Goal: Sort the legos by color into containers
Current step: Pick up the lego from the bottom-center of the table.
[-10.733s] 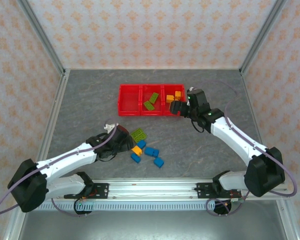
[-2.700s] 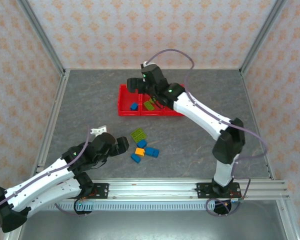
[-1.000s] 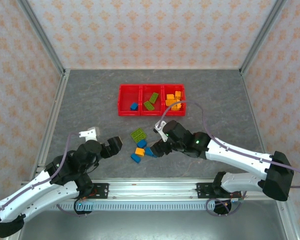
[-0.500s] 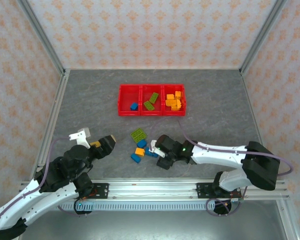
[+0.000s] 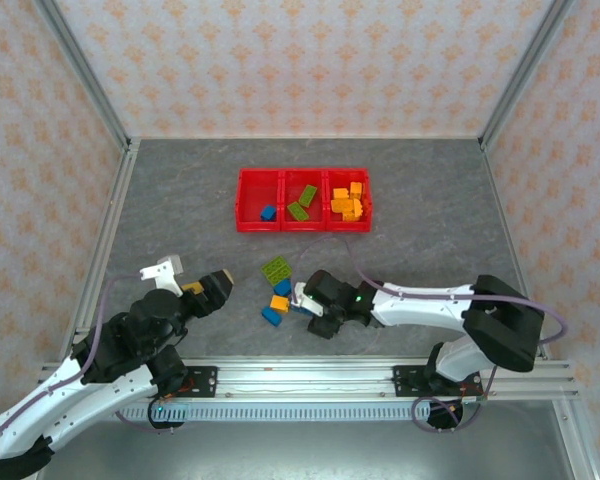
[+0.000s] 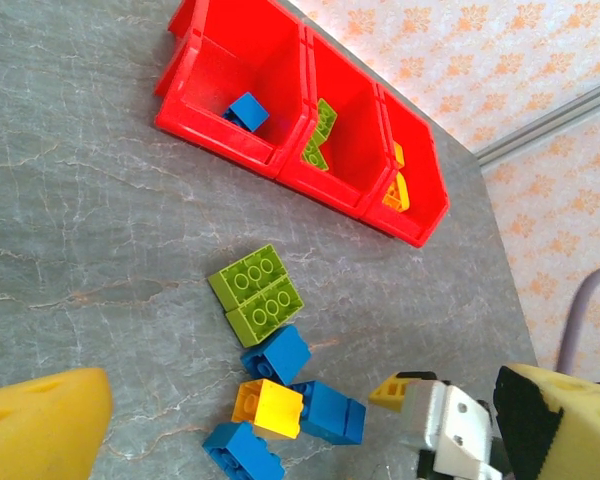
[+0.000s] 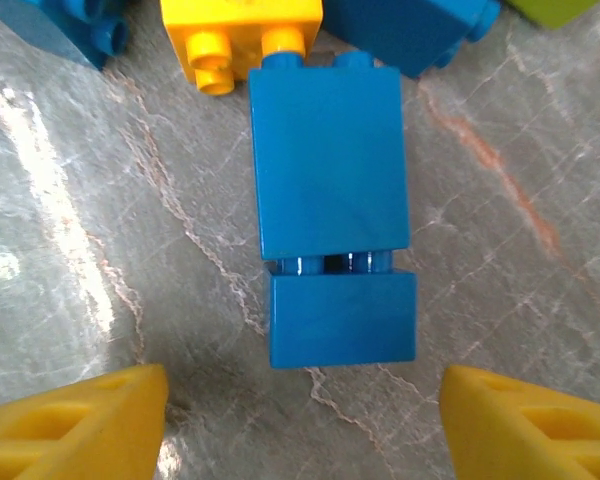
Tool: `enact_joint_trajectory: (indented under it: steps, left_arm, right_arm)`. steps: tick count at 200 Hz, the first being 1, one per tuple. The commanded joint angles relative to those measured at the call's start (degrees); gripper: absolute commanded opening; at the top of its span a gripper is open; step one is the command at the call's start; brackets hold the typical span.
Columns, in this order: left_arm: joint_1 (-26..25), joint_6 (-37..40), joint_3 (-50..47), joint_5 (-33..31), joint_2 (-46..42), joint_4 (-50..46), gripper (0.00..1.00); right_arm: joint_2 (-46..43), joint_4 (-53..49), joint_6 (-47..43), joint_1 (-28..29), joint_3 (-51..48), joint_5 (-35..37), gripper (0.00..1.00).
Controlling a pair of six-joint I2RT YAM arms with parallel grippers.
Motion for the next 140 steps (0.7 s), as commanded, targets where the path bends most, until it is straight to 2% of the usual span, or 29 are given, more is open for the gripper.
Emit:
enact_joint_trajectory:
  steps: [1,28,72,111,140]
  left_arm:
    - [-0.1,1.2,-0.7,-0.6,0.4,1.2,0.99]
    - [-0.1,1.2,-0.7,-0.5,0.7,1.3,0.99]
    - [-0.1,1.3,-0.7,-0.5,1.2,1.4,0.99]
    - [-0.1,1.3,-0.7,-0.5,1.1,1.4,0.99]
    - [-0.1,1.2,-0.8,-0.7,1.1,1.3,0.99]
  right_arm:
    - [1.4,0.6,-0.3,0.2,2.0,1.5,0.67]
    - [1.9,1.3,0.0,0.3,2.6,2.8,0.60]
    - [2.6,2.4,0.1,0.3,3.1,2.0,0.59]
    - [5.3,2.0,1.1,0.2,4.3,4.5,0.59]
    - [6.7,0.5,1.5,0.3,5.7,6.1,0.41]
